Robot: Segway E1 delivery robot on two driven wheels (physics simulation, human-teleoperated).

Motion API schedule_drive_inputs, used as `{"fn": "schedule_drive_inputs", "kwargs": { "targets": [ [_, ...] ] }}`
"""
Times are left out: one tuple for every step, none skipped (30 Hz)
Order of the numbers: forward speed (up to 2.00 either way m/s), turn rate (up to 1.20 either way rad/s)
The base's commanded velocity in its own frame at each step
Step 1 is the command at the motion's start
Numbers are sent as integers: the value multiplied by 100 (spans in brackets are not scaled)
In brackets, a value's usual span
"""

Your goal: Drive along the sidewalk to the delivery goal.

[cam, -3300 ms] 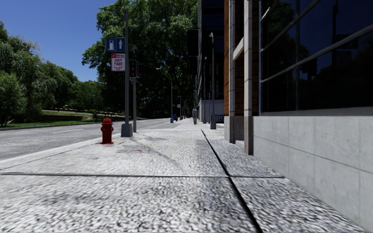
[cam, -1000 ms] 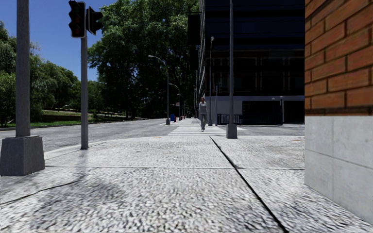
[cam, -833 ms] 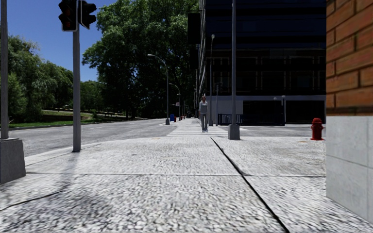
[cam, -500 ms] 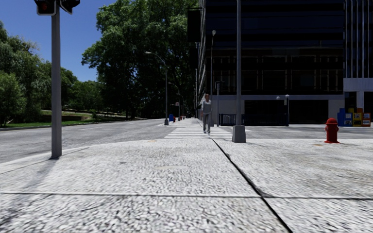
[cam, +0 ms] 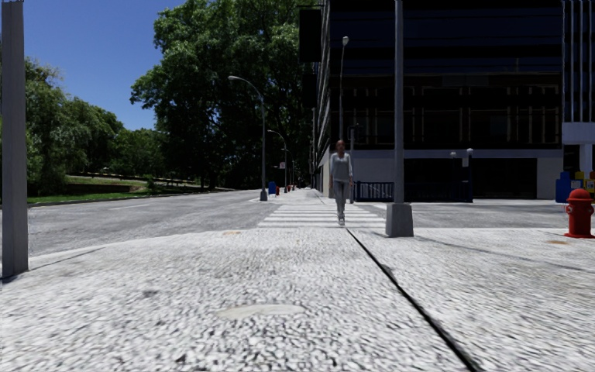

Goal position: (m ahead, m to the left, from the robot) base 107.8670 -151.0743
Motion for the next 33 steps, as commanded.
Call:
{"fn": "schedule_drive_inputs", "kwargs": {
  "targets": [
    [200,0],
    [200,0],
    [200,0],
    [200,0],
    [200,0],
    [200,0],
    [200,0],
    [200,0],
    [200,0],
    [200,0],
    [200,0],
    [200,0],
    [200,0],
    [200,0],
    [200,0],
    [200,0],
    [200,0],
    [200,0],
    [200,0],
    [200,0],
    [200,0],
    [200,0],
    [200,0],
    [200,0],
    [200,0],
    [200,0],
    [200,0],
    [200,0],
    [200,0],
    [200,0],
    [200,0],
    [200,0],
    [200,0]
  ]
}}
